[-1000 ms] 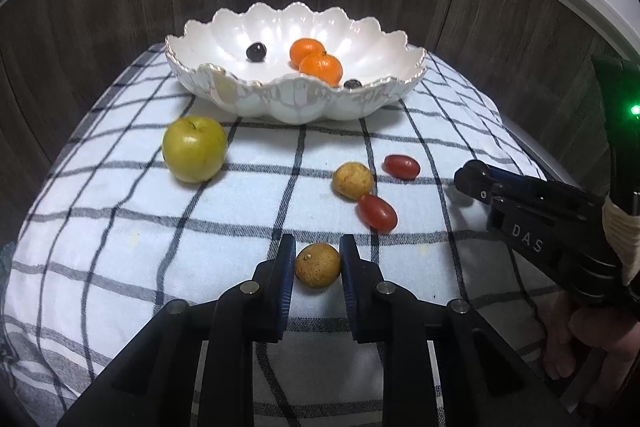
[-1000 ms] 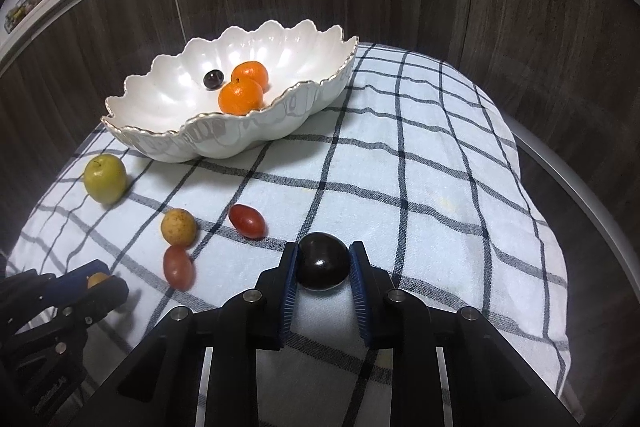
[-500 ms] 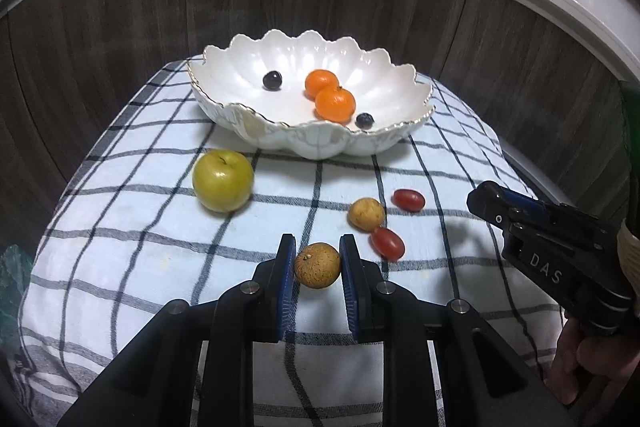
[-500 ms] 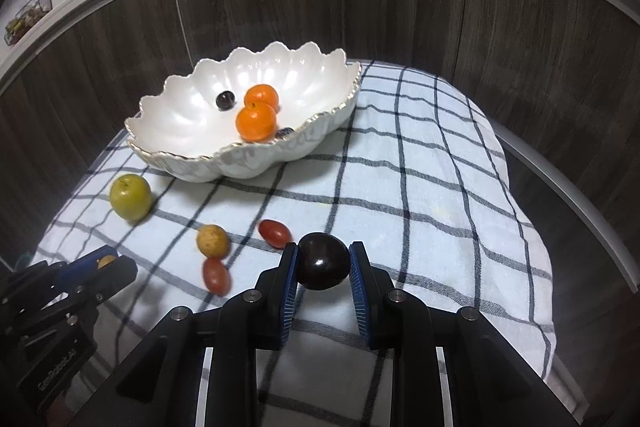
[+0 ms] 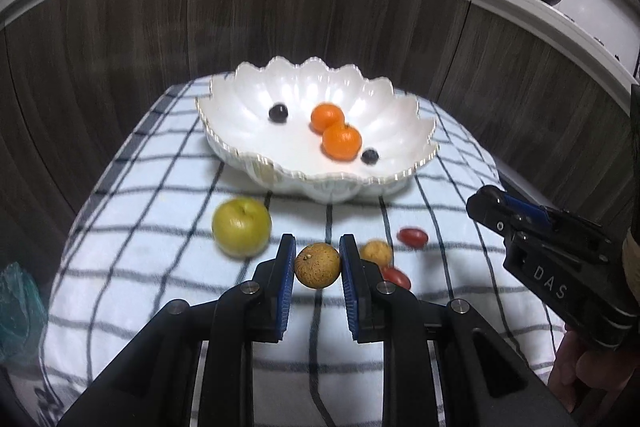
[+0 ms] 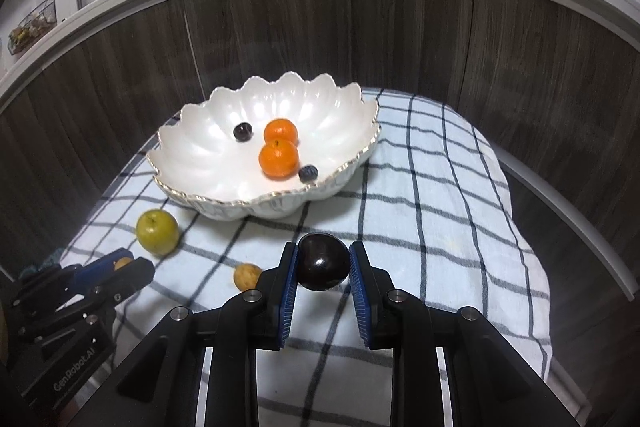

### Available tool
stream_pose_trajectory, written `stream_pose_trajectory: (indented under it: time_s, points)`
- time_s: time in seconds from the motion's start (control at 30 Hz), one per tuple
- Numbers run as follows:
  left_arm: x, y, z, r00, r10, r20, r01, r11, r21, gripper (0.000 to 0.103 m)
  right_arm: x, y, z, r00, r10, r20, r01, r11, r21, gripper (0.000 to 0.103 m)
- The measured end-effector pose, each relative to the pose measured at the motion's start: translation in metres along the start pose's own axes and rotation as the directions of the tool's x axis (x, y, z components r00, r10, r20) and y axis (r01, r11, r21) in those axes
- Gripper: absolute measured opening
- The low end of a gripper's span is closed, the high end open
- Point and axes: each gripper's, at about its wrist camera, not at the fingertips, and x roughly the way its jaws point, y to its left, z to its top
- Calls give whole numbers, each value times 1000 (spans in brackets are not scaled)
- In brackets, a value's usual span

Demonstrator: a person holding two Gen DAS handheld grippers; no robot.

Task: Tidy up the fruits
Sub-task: 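Lift both held fruits and carry them over the white bowl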

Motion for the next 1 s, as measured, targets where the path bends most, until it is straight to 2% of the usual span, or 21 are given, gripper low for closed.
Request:
stream_pose_trajectory:
  time_s: [0.3,0.57,1.0]
  points:
    - [4,17,32,999,15,33,-16,1000,7,23,-3,15,25,999,-12,34,12,1000,-6,27]
    - [11,27,58,998,17,55,-21,997,69,23,3,27,45,999,-25,34,25,1000,0,27]
    - [20,42,82,1000,-7,18,4,991,137,23,13,39,62,999,-37,6,37,999,34,27]
